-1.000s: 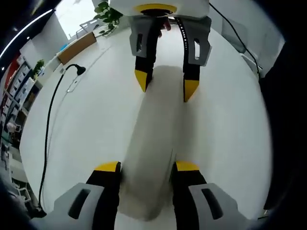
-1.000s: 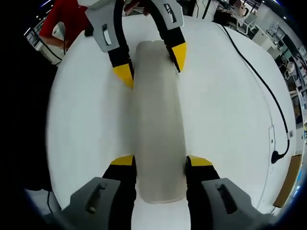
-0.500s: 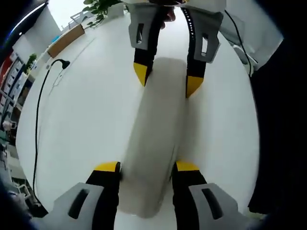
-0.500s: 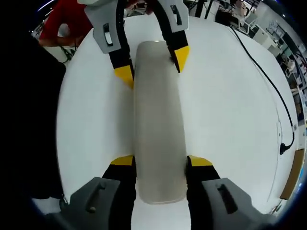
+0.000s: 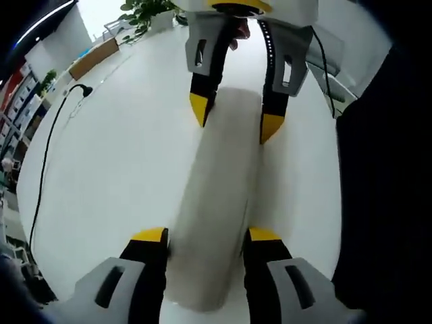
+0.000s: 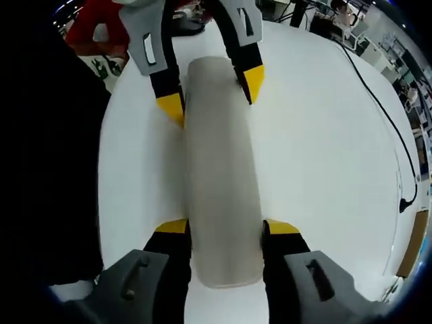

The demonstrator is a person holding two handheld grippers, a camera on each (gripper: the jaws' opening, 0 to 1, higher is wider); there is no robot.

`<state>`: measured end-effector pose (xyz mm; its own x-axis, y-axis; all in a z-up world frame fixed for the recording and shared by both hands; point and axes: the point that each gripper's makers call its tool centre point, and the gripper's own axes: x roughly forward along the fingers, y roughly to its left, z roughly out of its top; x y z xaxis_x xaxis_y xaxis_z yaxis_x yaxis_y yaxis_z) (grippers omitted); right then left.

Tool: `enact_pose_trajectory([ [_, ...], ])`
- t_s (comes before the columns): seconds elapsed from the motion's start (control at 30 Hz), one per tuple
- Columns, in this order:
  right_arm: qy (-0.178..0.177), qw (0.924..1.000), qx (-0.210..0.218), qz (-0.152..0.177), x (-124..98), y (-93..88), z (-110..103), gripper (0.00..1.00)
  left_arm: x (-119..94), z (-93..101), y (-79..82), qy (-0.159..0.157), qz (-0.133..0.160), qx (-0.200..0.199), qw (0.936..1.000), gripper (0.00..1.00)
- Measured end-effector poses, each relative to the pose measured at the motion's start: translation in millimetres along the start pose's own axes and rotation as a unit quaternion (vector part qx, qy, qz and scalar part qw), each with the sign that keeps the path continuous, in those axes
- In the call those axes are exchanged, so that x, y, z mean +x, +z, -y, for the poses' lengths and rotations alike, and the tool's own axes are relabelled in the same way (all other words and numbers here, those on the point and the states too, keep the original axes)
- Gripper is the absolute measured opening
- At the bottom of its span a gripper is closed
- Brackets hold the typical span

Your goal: Arrange the utensils inside the cutlery case until each visible utensil rests in its matching compartment.

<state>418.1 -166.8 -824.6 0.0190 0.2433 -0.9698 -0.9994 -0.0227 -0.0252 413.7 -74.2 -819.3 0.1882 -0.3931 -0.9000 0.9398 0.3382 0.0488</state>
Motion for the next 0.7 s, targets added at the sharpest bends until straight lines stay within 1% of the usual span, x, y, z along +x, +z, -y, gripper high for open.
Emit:
enact_pose_trajectory([
  [0.1, 0.001, 0.9999, -0.002, -0.013, 1, 0.4, -6, 0.4, -1, 6.9, -1.4, 0.0, 0.009, -0.005, 0.9999, 0.46],
  [0.17, 0.0, 0.9999, -0.001, -0.014, 0, 0.1, -9, 0.4, -2, 9.9, -1.8, -0.001, 0.014, -0.007, 0.9999, 0.46],
  [0.23, 0.0, 0.9999, 0.0, -0.013, -1, -0.2, -12, 0.4, -2, 12.8, -2.0, -0.002, 0.012, -0.005, 0.9999, 0.47],
  [0.33, -0.002, 1.0, 0.008, -0.004, -1, -0.8, -15, 0.4, -2, 14.2, -2.2, -0.003, 0.01, -0.002, 0.9999, 0.47],
  [0.47, -0.004, 0.9997, 0.021, 0.009, -1, -0.1, -15, 0.41, -2, 13.8, -1.7, -0.005, 0.016, 0.005, 0.9998, 0.47],
  [0.53, -0.006, 0.9995, 0.029, 0.011, -1, 0.4, -17, 0.41, -3, 13.2, -0.7, -0.004, 0.019, 0.016, 0.9997, 0.47],
  [0.63, -0.009, 0.9989, 0.041, 0.023, -1, 0.4, -17, 0.41, -3, 11.4, -1.4, -0.01, 0.038, 0.018, 0.9991, 0.48],
  [0.7, -0.009, 0.998, 0.05, 0.038, -1, 1.1, -17, 0.41, -3, 10.3, -1.1, -0.011, 0.04, 0.019, 0.999, 0.48],
])
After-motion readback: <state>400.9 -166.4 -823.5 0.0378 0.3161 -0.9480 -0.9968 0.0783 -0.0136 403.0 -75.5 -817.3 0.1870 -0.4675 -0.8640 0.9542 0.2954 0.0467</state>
